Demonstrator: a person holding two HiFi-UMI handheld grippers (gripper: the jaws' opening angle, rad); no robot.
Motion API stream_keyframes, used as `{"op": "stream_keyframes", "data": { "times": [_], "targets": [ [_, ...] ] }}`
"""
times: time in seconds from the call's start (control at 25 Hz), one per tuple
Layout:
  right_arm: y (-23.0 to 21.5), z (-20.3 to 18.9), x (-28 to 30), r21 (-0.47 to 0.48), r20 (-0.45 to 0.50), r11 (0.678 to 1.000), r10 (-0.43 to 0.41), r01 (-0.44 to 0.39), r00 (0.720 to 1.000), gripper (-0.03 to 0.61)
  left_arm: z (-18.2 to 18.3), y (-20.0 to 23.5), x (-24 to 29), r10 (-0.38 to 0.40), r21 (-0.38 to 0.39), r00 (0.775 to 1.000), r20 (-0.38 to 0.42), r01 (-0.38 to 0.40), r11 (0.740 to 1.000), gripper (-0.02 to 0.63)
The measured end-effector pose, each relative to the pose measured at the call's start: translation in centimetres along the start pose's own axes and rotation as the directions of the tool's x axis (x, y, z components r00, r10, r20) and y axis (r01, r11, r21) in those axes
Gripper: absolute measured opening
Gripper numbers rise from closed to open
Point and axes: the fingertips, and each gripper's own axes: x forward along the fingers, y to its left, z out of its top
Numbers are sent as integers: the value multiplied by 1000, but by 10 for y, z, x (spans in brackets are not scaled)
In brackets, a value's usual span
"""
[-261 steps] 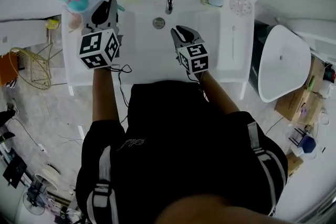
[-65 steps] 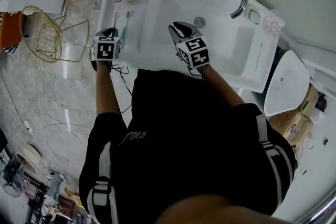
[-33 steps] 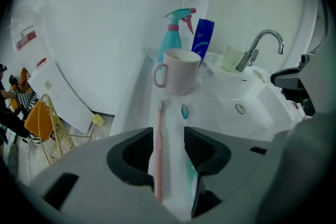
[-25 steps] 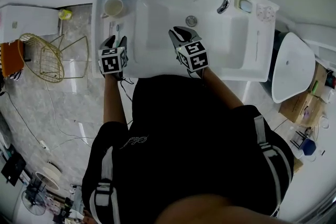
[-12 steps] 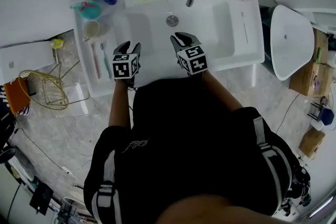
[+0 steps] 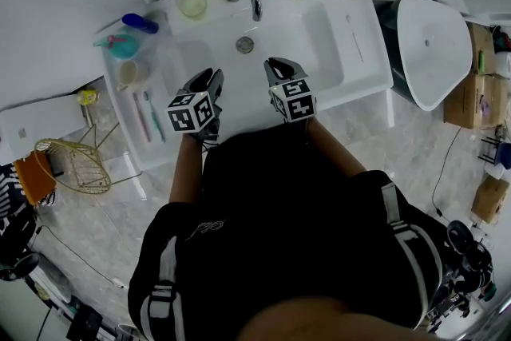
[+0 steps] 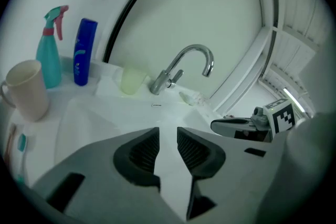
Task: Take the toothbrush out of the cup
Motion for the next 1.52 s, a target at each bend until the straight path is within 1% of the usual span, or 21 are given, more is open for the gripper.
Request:
{"op": "stream_keyframes", "data": {
  "times": [0.08, 0.12, 0.16, 0.24, 0.36, 0.48, 0.64, 0.76, 0.84, 0.92, 1.08, 1.16, 1.28, 1.52],
  "targets": [
    [-8, 18, -9, -4, 47, 1000, -22, 23, 999, 15, 20, -14, -3, 3, 56, 999, 47, -6, 998, 61],
    [-12, 28, -15, -11, 77, 999, -32, 33, 997, 8, 34, -22, -6, 4, 81, 997, 83, -11, 997, 13],
    [-16, 40, -20, -19, 108, 999, -40, 42, 993, 8, 48, -29, -10, 3, 103, 993, 122, -15, 995, 0],
    [-22, 64, -31, -38, 170, 998, -49, 57, 984, 6, 77, -41, -19, 5, 149, 981, 193, -35, 988, 0],
    [-27, 100, -50, -68, 269, 995, -53, 74, 962, 6, 115, -56, -37, 25, 236, 959, 282, -94, 967, 0],
    [-31, 134, -72, -93, 365, 991, -54, 95, 929, 6, 147, -74, -60, 25, 285, 928, 371, -140, 948, 0],
    [-31, 174, -102, -104, 471, 989, -46, 108, 881, 6, 179, -90, -91, 31, 318, 879, 476, -204, 926, 0],
    [-28, 192, -116, -115, 525, 986, -40, 118, 850, 6, 195, -98, -109, 37, 339, 838, 545, -261, 904, 0],
    [-26, 199, -119, -128, 546, 984, -36, 126, 837, 6, 201, -101, -115, 39, 351, 818, 574, -288, 891, 0],
    [-24, 201, -117, -138, 554, 983, -27, 123, 832, 6, 202, -100, -114, 45, 352, 813, 581, -301, 886, 0],
    [-21, 201, -112, -144, 557, 984, -8, 106, 830, 6, 199, -94, -114, 69, 331, 808, 585, -316, 889, 0],
    [-20, 200, -111, -150, 557, 983, -3, 104, 831, 6, 199, -92, -115, 76, 331, 804, 590, -326, 885, 0],
    [-19, 200, -110, -156, 552, 982, 0, 103, 834, 6, 197, -90, -114, 81, 340, 806, 586, -335, 879, 0],
    [-16, 199, -110, -163, 553, 981, 6, 102, 833, 6, 196, -90, -114, 80, 339, 806, 587, -334, 879, 0]
  ]
}}
